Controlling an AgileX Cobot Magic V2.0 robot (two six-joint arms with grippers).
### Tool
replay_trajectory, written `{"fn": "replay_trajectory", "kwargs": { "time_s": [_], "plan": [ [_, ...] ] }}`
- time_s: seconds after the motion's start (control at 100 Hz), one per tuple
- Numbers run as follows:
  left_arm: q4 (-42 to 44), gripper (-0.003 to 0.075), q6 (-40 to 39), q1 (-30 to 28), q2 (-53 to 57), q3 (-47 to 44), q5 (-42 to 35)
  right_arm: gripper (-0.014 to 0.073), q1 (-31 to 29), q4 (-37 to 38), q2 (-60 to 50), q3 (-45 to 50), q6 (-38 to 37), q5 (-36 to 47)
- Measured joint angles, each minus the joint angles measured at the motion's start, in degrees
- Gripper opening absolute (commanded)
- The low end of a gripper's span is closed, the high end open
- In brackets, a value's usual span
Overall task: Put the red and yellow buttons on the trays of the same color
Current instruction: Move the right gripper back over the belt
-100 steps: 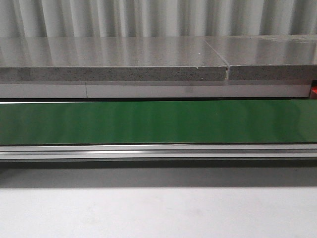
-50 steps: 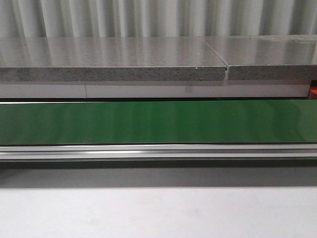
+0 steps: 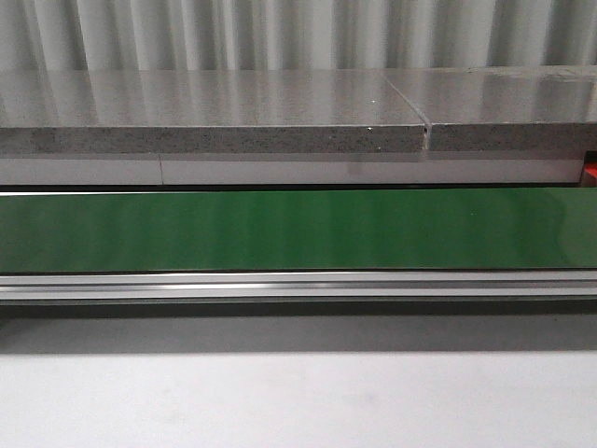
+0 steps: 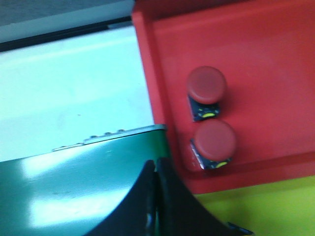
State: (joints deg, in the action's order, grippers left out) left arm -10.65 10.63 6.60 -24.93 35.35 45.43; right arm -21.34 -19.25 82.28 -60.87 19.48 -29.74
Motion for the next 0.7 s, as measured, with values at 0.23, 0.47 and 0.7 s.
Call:
{"fn": "replay_trajectory", "kwargs": {
  "time_s": [0.23, 0.47, 0.7],
  "plan": [
    [0.0, -0.0020, 0.0, 0.0, 0.0, 0.0, 0.0, -0.0066, 10.5, 1.0, -11.2, 9.6, 1.0, 6.7],
    [0.0, -0.0020, 0.0, 0.0, 0.0, 0.0, 0.0, -0.0066, 18.4, 1.1, -22.5, 16.9, 1.0, 7.3],
    [0.0, -0.0020, 0.0, 0.0, 0.0, 0.0, 0.0, -0.0066, 23.6, 1.2, -36.6, 24.1, 1.0, 6.2]
  ]
}}
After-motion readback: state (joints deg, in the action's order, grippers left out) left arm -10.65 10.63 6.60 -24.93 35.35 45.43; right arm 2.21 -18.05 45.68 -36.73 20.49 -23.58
